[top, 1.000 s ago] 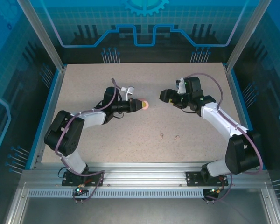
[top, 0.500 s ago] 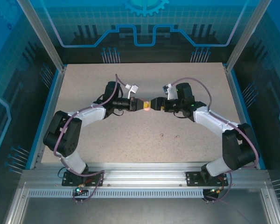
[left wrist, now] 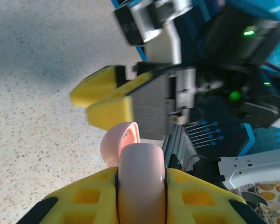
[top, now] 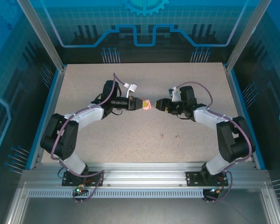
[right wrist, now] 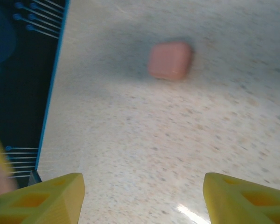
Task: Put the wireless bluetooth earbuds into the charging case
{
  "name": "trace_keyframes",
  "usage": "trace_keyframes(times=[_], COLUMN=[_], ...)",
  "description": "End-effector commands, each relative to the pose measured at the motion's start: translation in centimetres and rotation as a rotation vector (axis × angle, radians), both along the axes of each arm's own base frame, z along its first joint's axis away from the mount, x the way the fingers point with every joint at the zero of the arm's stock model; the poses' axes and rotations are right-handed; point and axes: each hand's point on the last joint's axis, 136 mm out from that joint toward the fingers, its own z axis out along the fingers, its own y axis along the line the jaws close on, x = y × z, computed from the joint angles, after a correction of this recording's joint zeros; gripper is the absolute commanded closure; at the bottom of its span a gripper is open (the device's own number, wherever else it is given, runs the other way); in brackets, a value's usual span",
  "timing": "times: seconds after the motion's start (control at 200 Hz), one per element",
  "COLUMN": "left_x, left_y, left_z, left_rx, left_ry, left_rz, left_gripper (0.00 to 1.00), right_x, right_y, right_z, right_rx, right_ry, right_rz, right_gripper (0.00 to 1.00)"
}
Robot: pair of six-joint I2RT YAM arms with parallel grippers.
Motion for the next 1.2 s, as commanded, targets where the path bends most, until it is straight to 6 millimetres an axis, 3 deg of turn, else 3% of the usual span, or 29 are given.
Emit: trace_keyframes(times=[0.0,0.28,0.445,0.605,0.625,0.735,1.195], left_x=[-0.4,0.0,0.3,0.3,0.4,0.4,0.4], left_y=[-0.3,-0.4,-0.5,-0.5,-0.5,-0.5,-0.5], left_z=[2.7,1.9,1.9,2.0,2.0,2.0,2.4], left_rx=[-0.038,-0.041,-0.043,-0.045,-0.046,-0.045,-0.053], left_ry=[-0.084,-0.07,-0.071,-0.073,-0.074,-0.072,-0.08], left_rz=[-0.036,-0.031,-0.024,-0.021,-0.021,-0.021,-0.021], left_gripper=[1.0,1.0,1.0,1.0,1.0,1.0,1.0], right_x=[-0.5,-2.8,-3.6,-3.6,-3.2,-3.0,-2.0], right_y=[-0.1,1.2,2.4,3.4,3.7,4.3,4.7], right_z=[0.8,7.0,8.8,8.2,9.4,9.4,7.4], right_rx=[0.034,0.11,0.109,0.099,0.108,0.104,0.081], right_ry=[-0.003,-0.119,-0.156,-0.141,-0.165,-0.167,-0.119], right_rz=[-0.003,0.069,0.098,0.116,0.121,0.131,0.121], right_gripper=[0.32,0.35,0.4,0.45,0.46,0.48,0.59])
